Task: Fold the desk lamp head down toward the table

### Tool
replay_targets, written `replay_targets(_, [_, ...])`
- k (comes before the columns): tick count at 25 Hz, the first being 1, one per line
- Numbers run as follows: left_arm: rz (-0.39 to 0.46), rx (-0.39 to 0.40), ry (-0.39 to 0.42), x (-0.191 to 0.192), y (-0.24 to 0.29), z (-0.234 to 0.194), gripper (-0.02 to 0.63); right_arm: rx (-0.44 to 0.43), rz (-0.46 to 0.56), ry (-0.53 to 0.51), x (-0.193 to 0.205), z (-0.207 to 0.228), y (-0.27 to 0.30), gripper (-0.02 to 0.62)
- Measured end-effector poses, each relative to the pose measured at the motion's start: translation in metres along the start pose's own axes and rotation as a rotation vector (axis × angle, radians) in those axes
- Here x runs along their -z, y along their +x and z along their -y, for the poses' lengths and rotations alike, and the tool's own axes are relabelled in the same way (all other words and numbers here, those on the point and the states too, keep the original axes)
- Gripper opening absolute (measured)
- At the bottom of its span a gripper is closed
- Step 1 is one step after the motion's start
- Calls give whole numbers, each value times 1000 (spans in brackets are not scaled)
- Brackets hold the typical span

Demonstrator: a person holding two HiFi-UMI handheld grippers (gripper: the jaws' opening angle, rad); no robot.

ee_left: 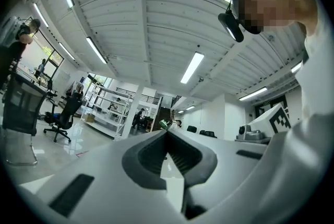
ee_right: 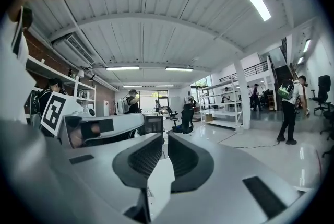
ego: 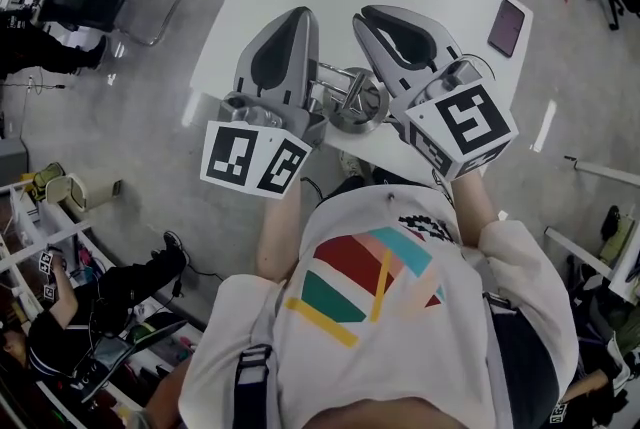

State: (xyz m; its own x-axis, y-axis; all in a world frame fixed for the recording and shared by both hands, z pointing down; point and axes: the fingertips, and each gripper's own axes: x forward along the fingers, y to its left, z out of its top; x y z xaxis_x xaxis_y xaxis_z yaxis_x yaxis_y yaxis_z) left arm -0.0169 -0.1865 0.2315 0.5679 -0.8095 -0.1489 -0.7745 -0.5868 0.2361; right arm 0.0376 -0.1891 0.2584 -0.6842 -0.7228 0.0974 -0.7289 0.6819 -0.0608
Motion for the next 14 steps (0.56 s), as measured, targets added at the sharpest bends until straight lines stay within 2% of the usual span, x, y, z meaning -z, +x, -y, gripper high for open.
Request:
replay_targets(7, [-18,-5,-16,5,-8,-4,46,1,-8,-16,3,-7,5,44])
replay_targets(14, [-39,14,-17,14,2,11,46,-4,-20,-24,6,0,0,44])
